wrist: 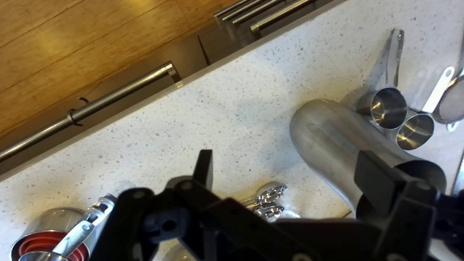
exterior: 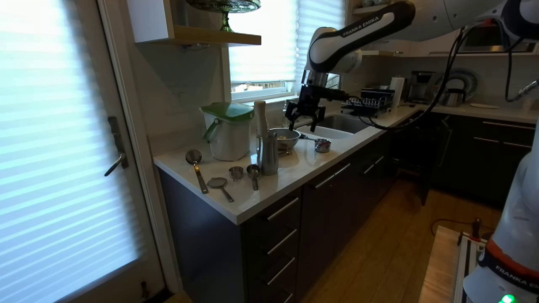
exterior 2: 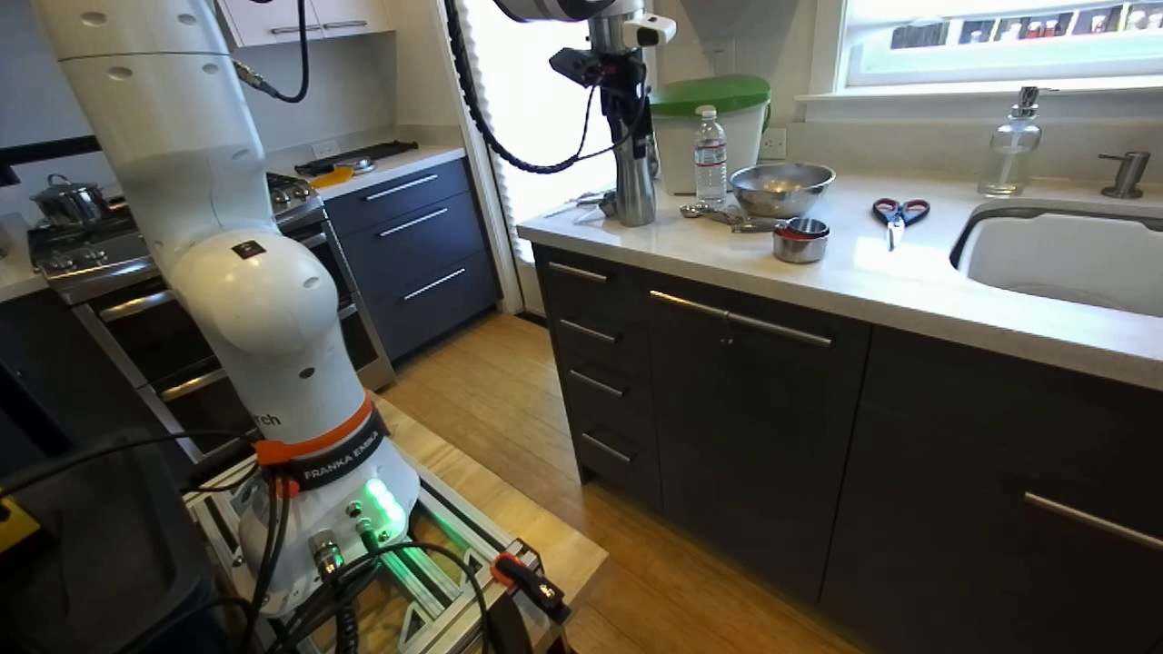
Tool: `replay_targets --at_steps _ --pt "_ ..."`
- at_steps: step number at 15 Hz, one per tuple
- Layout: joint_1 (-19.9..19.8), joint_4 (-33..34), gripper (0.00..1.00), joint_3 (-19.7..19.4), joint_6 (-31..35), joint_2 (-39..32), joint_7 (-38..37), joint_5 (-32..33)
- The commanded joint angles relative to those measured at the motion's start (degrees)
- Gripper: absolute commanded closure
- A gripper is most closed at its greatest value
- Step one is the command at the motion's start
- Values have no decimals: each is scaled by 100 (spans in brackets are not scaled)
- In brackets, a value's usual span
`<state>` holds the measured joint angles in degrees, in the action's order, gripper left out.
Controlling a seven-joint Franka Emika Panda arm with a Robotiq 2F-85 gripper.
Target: Pick up the silver cup and move it to the right side of the silver bowl
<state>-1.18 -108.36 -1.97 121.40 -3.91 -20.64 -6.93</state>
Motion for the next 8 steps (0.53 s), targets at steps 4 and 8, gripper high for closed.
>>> replay_targets --at_steps 4,8 --pt "112 184 0 44 589 -375 -951 -59" --pt "169 310 0 35 925 -585 -1309 -70"
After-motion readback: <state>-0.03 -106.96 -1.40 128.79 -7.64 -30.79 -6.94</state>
